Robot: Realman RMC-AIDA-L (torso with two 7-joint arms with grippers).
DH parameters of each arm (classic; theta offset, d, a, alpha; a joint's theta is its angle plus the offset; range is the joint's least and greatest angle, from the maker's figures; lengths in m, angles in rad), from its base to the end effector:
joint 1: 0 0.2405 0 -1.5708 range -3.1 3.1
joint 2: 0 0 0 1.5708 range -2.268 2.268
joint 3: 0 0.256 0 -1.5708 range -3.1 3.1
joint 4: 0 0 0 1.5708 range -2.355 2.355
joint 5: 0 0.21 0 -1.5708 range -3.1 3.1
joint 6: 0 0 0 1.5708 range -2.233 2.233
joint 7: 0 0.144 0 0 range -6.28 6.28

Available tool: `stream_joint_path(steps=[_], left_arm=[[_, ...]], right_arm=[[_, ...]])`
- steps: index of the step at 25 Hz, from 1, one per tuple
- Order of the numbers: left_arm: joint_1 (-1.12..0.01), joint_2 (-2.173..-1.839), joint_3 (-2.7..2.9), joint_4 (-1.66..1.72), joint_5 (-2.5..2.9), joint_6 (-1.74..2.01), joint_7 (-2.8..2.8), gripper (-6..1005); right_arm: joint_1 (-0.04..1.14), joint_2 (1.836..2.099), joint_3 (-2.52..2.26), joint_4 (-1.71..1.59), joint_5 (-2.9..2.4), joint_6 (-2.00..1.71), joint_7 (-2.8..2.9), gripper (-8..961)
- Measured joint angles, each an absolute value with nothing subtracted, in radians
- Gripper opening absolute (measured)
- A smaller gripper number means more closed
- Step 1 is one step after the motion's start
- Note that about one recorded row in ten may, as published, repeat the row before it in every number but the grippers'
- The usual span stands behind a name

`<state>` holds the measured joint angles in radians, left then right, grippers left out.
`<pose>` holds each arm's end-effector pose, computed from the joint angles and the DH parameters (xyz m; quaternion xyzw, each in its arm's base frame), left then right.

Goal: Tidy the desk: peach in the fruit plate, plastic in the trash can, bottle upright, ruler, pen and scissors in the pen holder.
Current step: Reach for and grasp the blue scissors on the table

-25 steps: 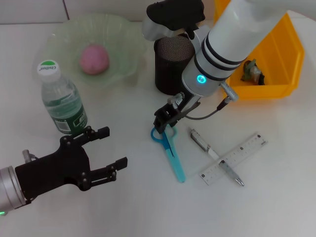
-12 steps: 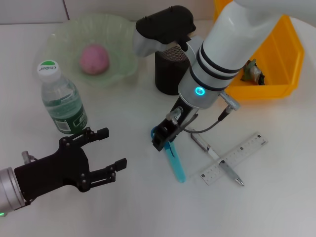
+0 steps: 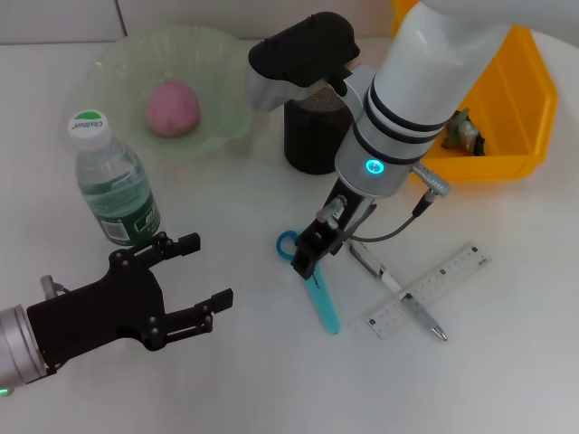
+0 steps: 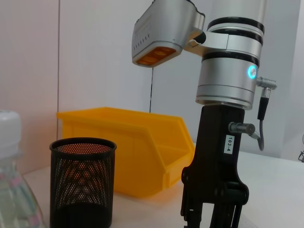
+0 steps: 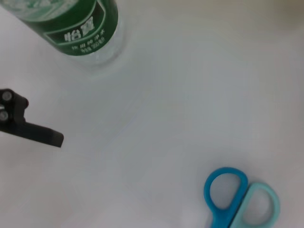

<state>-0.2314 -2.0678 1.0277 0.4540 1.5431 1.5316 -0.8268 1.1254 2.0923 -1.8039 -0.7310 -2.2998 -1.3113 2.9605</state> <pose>-0.3134 0.2365 -0.0368 -0.9232 -0.1398 -0.2975 0.1992 0.0985 0.3671 -0.1162 -0.8909 0.3662 -0.2481 0.1029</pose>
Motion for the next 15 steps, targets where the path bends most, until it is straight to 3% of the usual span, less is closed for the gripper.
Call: stream_joint_path(steps=[6, 15], left_arm=[[-0.233, -2.068, 1.028, 0.454, 1.543, 1.531, -0.827, 832], [-0.228, -2.066, 1.021, 0.454, 1.543, 1.531, -0.827, 832]], right_arm=[[1.141, 2.092, -1.835, -0.731, -2.303, -1.318, 2.961, 511], [1.157, 2.092, -1.887, -0.736, -2.297, -1.314, 2.961, 510]])
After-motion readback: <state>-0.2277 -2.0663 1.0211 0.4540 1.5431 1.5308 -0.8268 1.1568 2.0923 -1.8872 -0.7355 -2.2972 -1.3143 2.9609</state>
